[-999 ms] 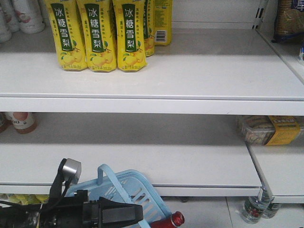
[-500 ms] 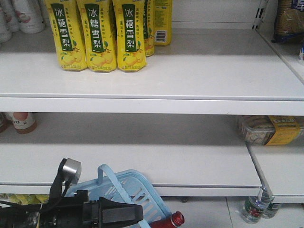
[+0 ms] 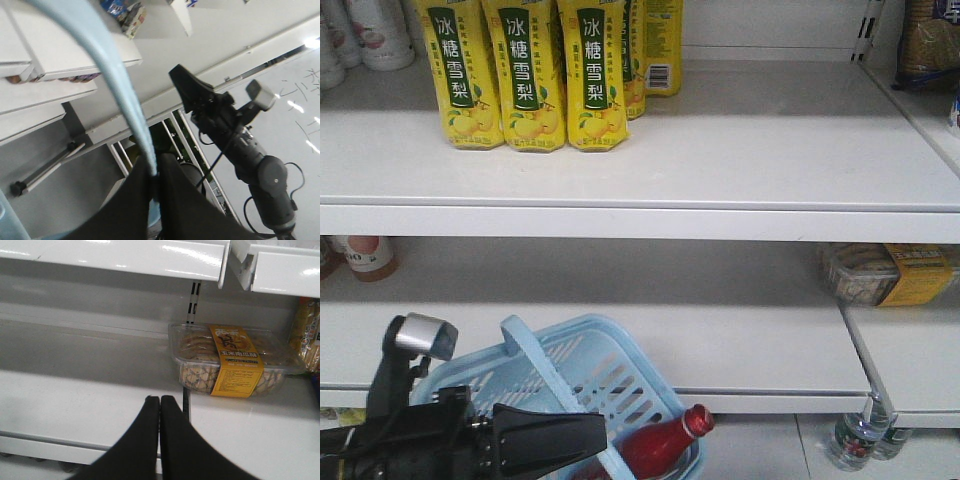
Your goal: Place coke in basket with both arms
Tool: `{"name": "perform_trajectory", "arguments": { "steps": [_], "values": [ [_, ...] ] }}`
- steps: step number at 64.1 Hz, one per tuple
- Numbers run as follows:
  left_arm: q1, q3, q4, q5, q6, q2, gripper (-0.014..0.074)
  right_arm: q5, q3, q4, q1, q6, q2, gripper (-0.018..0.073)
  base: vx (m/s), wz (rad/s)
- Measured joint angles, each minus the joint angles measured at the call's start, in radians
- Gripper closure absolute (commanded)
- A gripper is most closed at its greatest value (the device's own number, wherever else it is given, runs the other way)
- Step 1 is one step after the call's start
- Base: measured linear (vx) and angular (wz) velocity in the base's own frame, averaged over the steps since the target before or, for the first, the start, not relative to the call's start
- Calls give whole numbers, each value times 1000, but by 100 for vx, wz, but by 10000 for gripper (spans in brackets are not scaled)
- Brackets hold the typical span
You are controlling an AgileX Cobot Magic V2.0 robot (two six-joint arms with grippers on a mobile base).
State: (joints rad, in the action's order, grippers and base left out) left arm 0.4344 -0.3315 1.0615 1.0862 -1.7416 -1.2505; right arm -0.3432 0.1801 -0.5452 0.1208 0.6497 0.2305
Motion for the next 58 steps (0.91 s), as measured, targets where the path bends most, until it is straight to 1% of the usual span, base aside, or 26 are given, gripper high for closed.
{"name": "perform_trajectory", "arguments": {
  "steps": [9,14,21,33,41,49,58],
  "values": [
    [0,1,9,15,-2,126,603,-2,0,0,0,0,0,569,0,0],
    [0,1,27,21,-23,179,603,-2,0,0,0,0,0,569,0,0],
    [0,3,71,24,-83,257,603,-3,0,0,0,0,0,569,0,0],
    [0,9,179,0,-182,415,603,-3,0,0,0,-1,0,569,0,0],
    [0,9,216,-48,-222,528,603,-3,0,0,0,-1,0,569,0,0],
    [0,10,221,-120,-228,630,603,-3,0,0,0,-1,0,569,0,0],
    [0,10,221,-232,-228,728,603,-3,0,0,0,-1,0,569,0,0]
  ]
}}
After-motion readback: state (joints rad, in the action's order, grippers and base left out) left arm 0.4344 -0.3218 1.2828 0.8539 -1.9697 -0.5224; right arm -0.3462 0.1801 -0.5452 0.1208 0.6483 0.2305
